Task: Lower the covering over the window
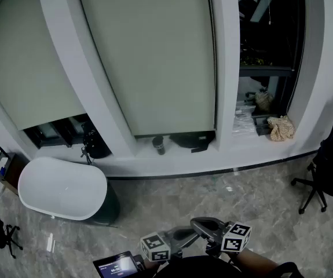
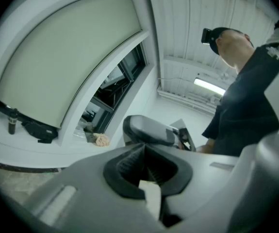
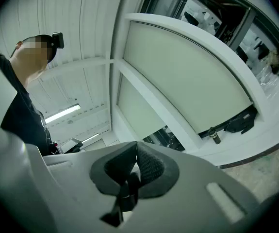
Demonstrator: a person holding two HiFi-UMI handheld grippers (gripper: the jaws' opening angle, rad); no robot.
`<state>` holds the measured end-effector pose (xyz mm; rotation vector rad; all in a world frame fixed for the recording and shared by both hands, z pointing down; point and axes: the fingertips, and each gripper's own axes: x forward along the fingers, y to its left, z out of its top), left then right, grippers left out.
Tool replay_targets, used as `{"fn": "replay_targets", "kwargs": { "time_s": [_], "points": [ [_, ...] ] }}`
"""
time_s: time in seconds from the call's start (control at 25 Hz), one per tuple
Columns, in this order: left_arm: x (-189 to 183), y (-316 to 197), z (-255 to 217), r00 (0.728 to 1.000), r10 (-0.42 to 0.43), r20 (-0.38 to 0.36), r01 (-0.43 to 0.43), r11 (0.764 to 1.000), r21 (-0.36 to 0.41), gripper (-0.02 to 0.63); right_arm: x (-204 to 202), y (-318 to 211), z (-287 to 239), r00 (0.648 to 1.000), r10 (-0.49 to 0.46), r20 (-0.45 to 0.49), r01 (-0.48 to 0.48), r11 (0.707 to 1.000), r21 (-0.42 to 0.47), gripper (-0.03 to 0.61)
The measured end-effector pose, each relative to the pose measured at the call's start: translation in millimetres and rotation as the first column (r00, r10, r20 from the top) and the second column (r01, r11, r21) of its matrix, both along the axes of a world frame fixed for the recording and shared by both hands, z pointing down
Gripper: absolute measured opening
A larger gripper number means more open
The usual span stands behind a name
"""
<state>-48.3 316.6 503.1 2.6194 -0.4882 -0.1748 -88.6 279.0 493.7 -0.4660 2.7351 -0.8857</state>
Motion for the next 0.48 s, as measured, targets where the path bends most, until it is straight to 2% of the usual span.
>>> {"fn": "replay_targets", "kwargs": {
  "time_s": [0.28,0.4,0.48],
  "points": [
    [-30,8,-9,1.000,-0.006,0.010,0.006,0.999,0.054,-0.003,-30,4,-9,1.000,0.021,0.020,-0.021,1.000,-0.021,0.009],
    [-29,19,-17,0.999,0.027,0.040,-0.031,0.995,0.098,-0.006,-31,12,-15,0.999,0.033,0.021,-0.033,0.999,-0.016,0.009],
    [-29,24,-18,0.997,0.059,0.051,-0.063,0.993,0.097,-0.009,-32,16,-16,0.999,0.041,0.022,-0.041,0.999,-0.017,0.009]
  ]
}}
